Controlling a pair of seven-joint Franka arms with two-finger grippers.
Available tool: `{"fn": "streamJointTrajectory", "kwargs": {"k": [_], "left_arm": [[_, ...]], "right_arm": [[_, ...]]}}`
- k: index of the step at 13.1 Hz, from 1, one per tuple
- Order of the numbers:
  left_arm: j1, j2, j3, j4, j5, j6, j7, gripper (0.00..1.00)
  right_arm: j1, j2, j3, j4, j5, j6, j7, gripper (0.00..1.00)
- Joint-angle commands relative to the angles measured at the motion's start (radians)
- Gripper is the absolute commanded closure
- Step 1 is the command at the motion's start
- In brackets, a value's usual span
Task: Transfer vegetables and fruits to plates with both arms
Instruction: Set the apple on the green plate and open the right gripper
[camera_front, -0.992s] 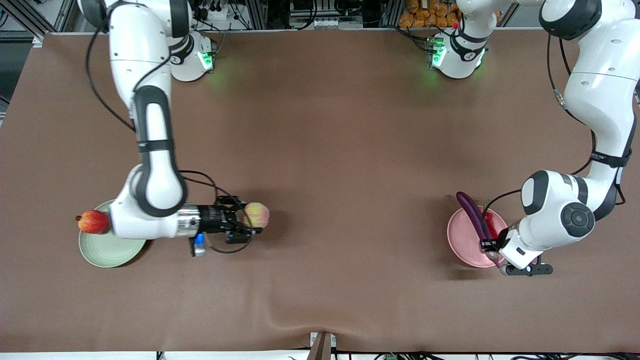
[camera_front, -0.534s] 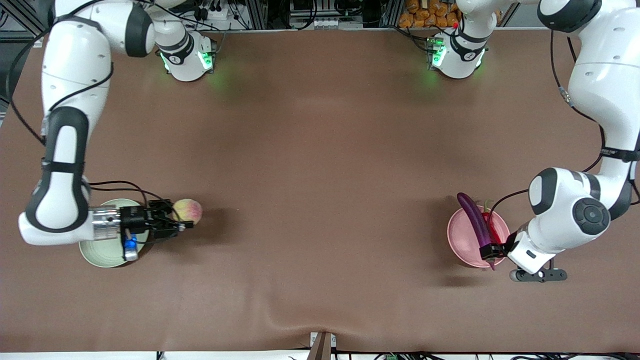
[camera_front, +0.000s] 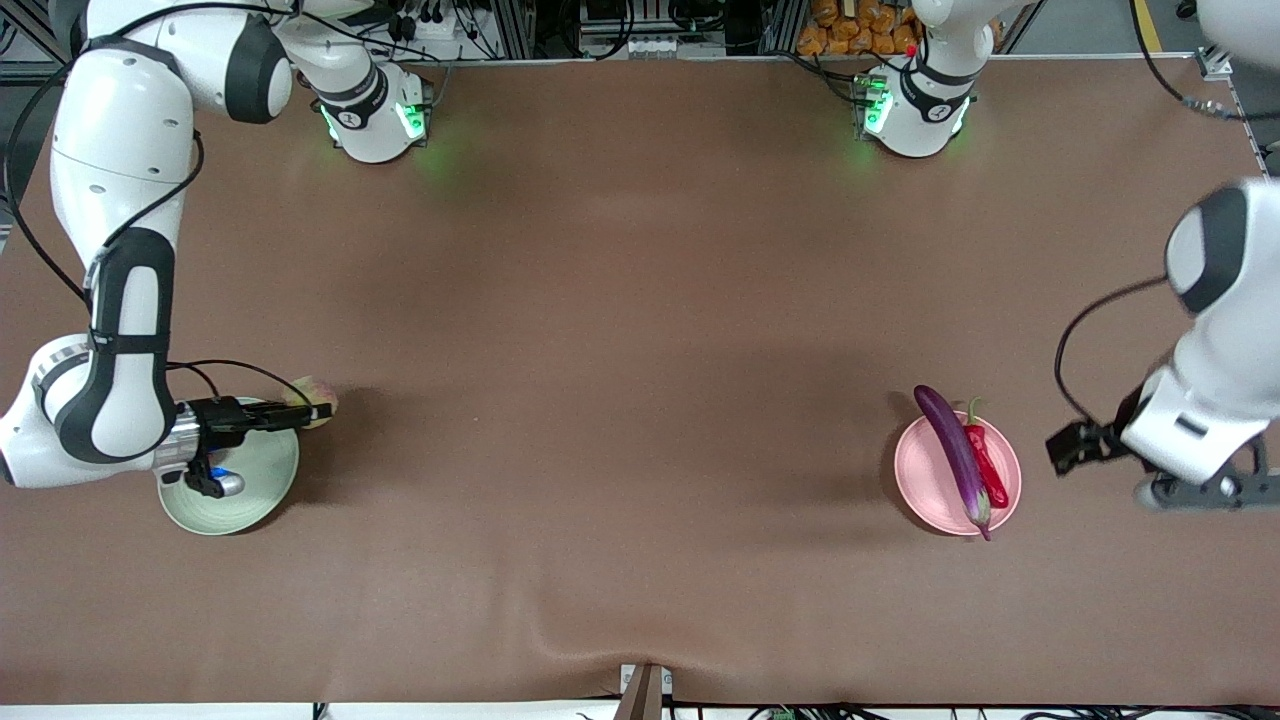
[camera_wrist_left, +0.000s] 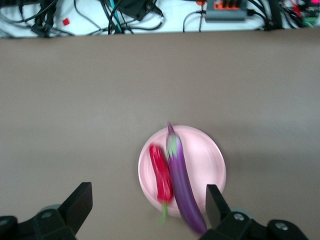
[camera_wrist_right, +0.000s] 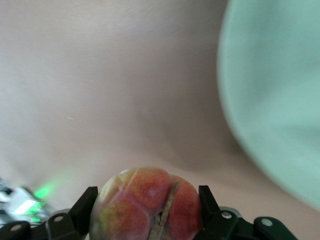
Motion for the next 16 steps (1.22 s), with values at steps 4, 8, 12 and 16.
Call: {"fn": "streamJointTrajectory", "kwargs": {"k": [4,8,12,16], "left_arm": [[0.064,-0.243,0.000,-0.044,-0.188,-0.237,0.025,0.00],[-0.162,-0.357,0.301,-0.120,-0.305,-0.268,0.026,0.00],[-0.337,-0.444,0.495,-0.202,-0.322,-0.300,0.028,0.00],[-0.343,-0.441,0.483,-0.203,-0.320,-0.312,0.026,0.00]], "right_arm": [[-0.040,-0.017,0.013,0.022,-0.175,0.209,-0.355,0.29],[-0.038,-0.020,0.012,0.023,-0.178,0.308,-0.546,0.00],[-0.020,-0.083,0.008,0.025,-0.183,0.268,-0.456,0.00],[0.121,-0.185,-0.144,0.015,-0.204,0.188,-0.370,0.00]]}}
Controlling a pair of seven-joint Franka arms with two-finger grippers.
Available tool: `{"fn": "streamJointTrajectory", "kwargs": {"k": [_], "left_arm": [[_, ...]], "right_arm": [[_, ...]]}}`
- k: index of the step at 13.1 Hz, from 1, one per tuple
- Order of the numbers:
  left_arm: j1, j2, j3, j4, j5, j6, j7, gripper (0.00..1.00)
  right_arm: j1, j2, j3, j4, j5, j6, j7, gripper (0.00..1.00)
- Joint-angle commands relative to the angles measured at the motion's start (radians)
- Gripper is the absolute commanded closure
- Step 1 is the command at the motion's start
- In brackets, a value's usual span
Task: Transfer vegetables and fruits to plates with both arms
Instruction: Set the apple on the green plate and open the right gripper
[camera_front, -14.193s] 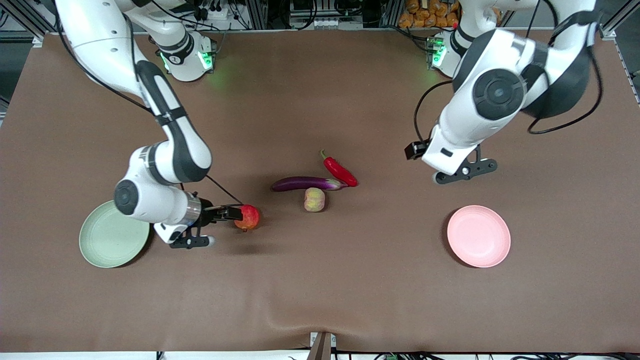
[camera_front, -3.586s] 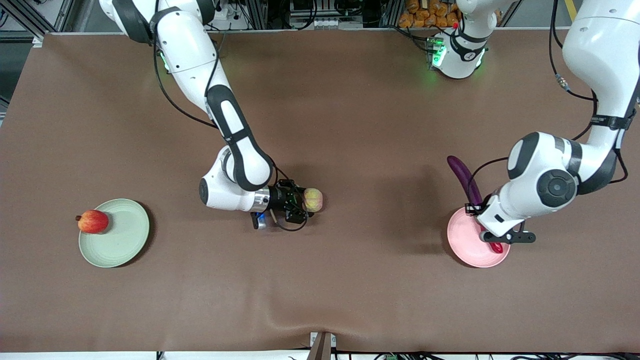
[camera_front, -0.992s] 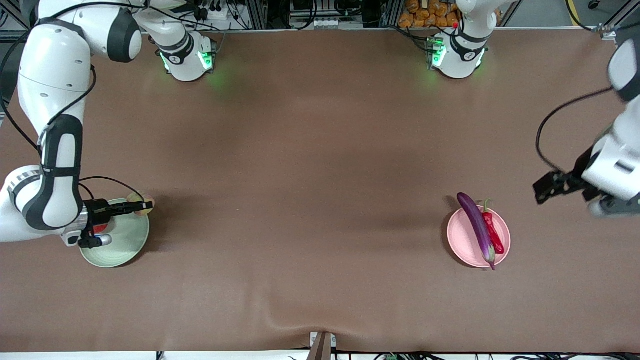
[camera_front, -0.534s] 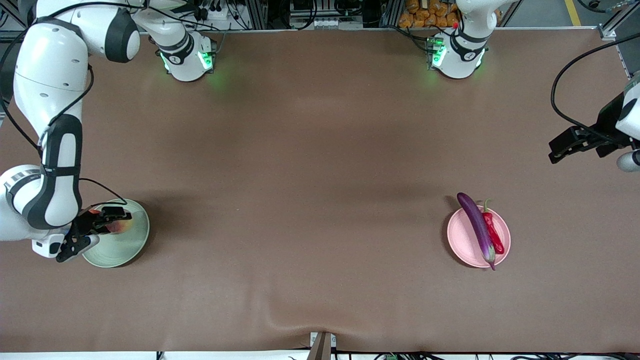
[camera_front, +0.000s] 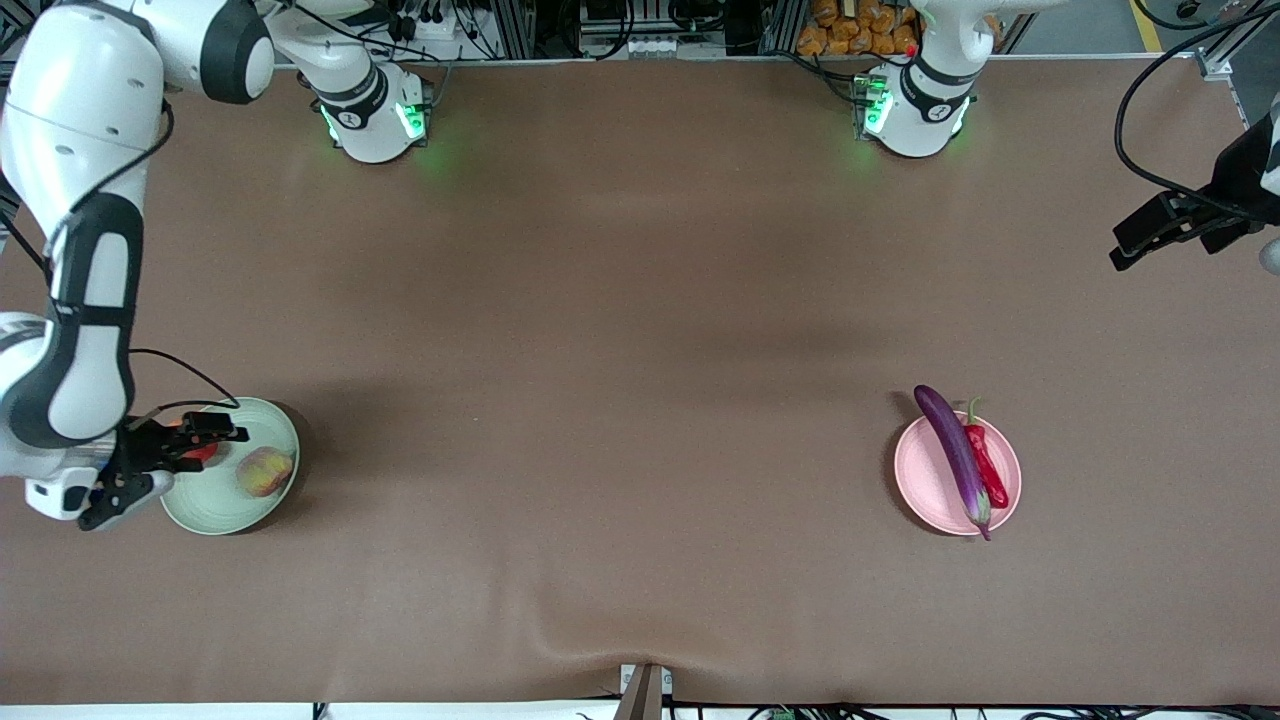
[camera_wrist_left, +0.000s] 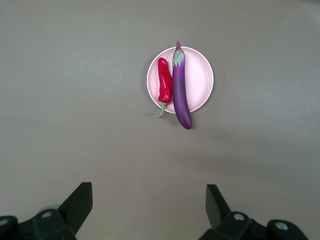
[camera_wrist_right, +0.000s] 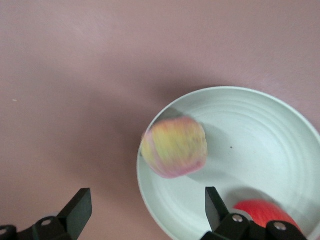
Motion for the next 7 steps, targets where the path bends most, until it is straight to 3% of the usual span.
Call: {"fn": "streamJointTrajectory", "kwargs": {"k": [1,2,4,6,7], "left_arm": [[-0.009,-0.020,-0.013,-0.020,-0.016,-0.022,0.015,0.00],[-0.008,-0.023,-0.022,-0.020,-0.016,-0.028,0.015,0.00],[-0.008,-0.023,-0.024,-0.019,-0.016,-0.049,0.018,0.00],[-0.009,-0.023,-0.025,-0.014,-0.018,-0.066,0.018,0.00],[-0.011,-0.020,-0.033,-0.008,-0.016,-0.065,0.018,0.00]], "right_arm": [[0.159,-0.083,-0.159,-0.033,-0.036,-0.067,0.060,0.00],[0.214,-0.103,-0.219,-0.039,-0.037,-0.099,0.066,0.00],[0.221,-0.175,-0.201,-0.034,-0.122,-0.154,0.196,0.00],[0.161,-0.285,-0.071,-0.040,-0.245,-0.162,0.309,0.00],[0.109,-0.334,0.024,-0.040,-0.314,-0.177,0.375,0.00]]}}
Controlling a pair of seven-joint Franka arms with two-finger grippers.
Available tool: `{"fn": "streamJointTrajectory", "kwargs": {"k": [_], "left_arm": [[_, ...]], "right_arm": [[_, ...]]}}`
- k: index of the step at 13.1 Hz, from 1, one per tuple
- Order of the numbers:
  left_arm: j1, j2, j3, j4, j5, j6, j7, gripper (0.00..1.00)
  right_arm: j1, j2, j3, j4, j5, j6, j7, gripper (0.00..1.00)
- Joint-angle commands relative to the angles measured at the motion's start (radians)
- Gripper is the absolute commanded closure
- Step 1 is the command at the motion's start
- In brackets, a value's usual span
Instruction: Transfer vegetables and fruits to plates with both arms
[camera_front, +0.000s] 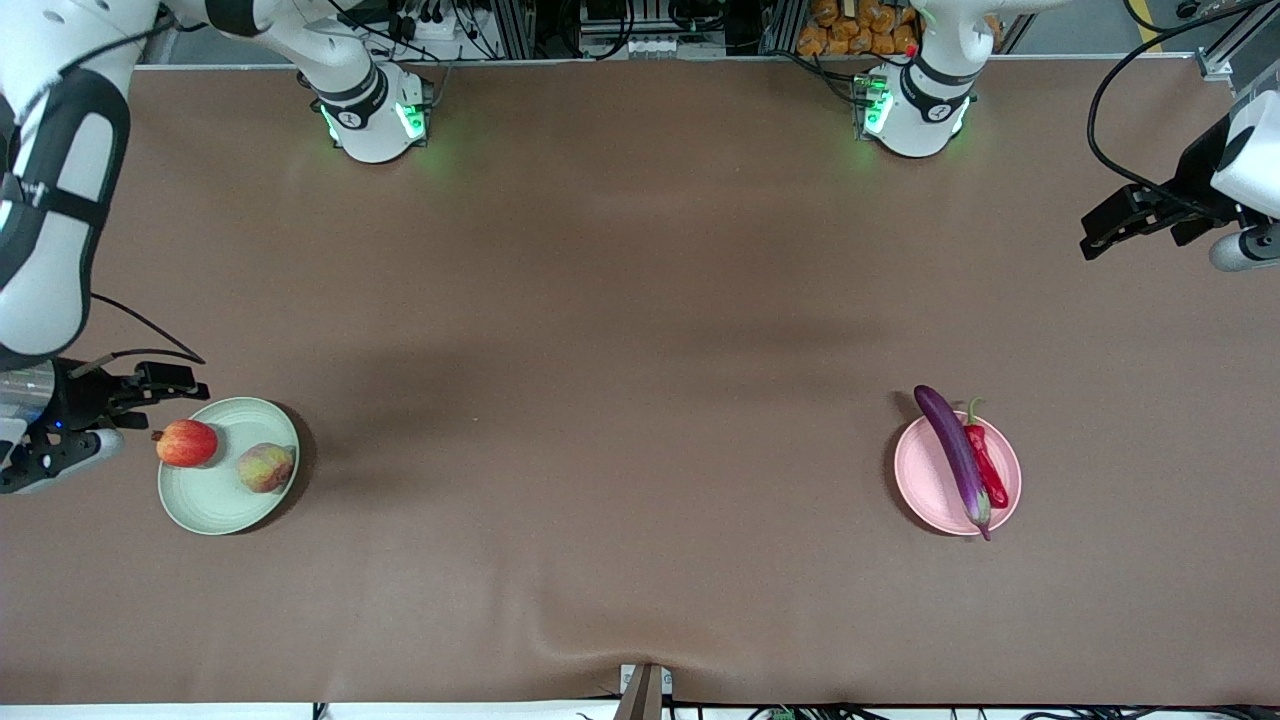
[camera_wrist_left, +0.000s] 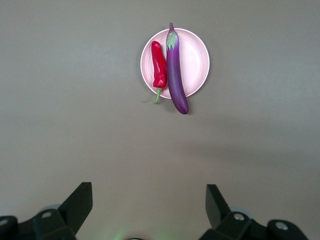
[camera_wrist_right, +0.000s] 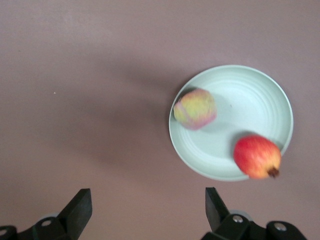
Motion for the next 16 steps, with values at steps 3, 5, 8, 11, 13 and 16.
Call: {"fn": "streamJointTrajectory", "kwargs": {"k": [3,5,8,11,13,16], "left_arm": [[0.005,-0.016,-0.023,0.003,-0.019,-0.016,0.018,0.00],[0.006,-0.005,-0.023,0.003,-0.029,-0.015,0.018,0.00],[0.031,-0.002,-0.009,-0.009,-0.081,-0.016,0.020,0.00],[0.035,-0.006,-0.009,-0.009,-0.080,-0.019,0.020,0.00],[0.034,-0.005,-0.009,-0.009,-0.080,-0.019,0.020,0.00],[0.035,-0.011,-0.009,-0.010,-0.075,-0.019,0.020,0.00]], "right_arm": [[-0.279,-0.280,0.464,-0.075,-0.306,-0.030,0.304,0.00],[-0.427,-0.375,0.662,-0.102,-0.380,-0.083,0.452,0.00],[-0.480,-0.531,0.746,-0.144,-0.392,-0.166,0.569,0.00],[-0.530,-0.537,0.752,-0.100,-0.391,-0.171,0.570,0.00],[-0.539,-0.532,0.756,-0.098,-0.395,-0.178,0.574,0.00],[-0.546,-0.507,0.779,-0.098,-0.434,-0.175,0.588,0.00]]}}
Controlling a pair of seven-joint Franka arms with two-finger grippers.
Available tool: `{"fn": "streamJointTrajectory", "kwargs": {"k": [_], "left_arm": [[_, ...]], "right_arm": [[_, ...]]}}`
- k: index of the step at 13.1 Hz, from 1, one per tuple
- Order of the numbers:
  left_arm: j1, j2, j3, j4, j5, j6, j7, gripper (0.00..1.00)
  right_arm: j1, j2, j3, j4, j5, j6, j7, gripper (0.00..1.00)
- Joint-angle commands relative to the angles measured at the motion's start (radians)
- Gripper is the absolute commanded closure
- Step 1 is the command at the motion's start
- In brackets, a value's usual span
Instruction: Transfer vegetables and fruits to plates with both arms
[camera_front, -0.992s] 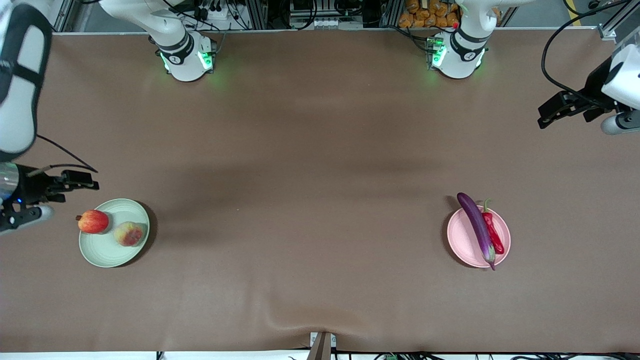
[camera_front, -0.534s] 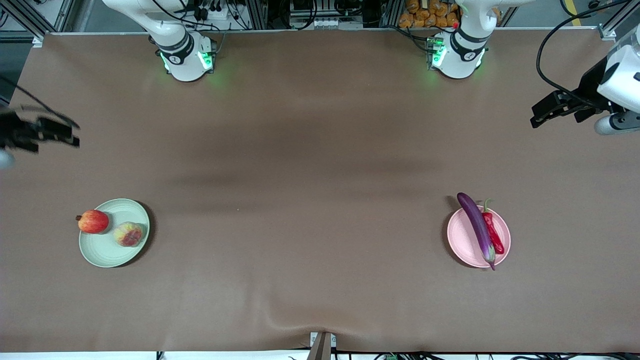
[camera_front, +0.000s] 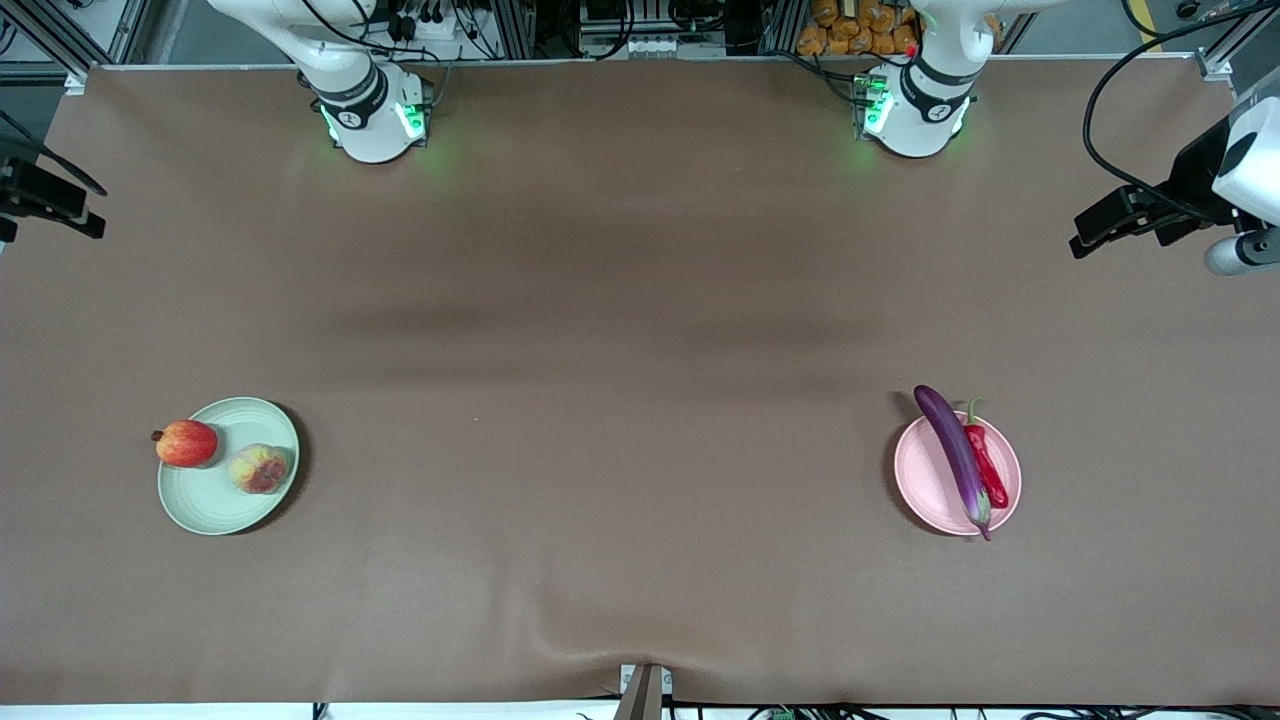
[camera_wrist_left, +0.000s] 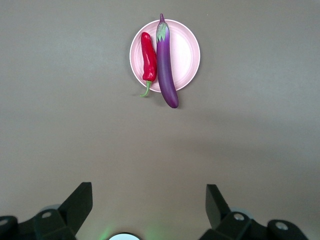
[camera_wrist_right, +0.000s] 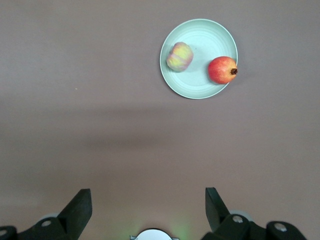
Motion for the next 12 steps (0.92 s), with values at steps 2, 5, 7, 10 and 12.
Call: {"fn": "streamJointTrajectory", "kwargs": {"k": [2,5,7,10,12], "left_arm": [[0.009,-0.019,-0.002,0.000,-0.015,-0.015,0.026,0.00],[0.014,-0.014,-0.002,0.006,-0.010,-0.013,0.076,0.00],[0.022,-0.014,-0.002,0.007,-0.009,-0.013,0.119,0.00],[0.037,-0.008,0.000,0.013,-0.009,-0.013,0.182,0.00],[0.038,-0.005,0.000,0.015,-0.009,-0.012,0.182,0.00]], "right_arm": [[-0.021,0.006,0.041,-0.011,-0.040,0.000,0.055,0.00],[-0.011,0.006,0.053,-0.015,-0.042,0.008,0.119,0.00],[-0.016,0.004,0.059,-0.015,-0.037,0.006,0.119,0.00],[-0.008,0.004,0.058,-0.015,-0.037,0.008,0.118,0.00],[-0.005,0.004,0.058,-0.016,-0.042,0.008,0.113,0.00]]}}
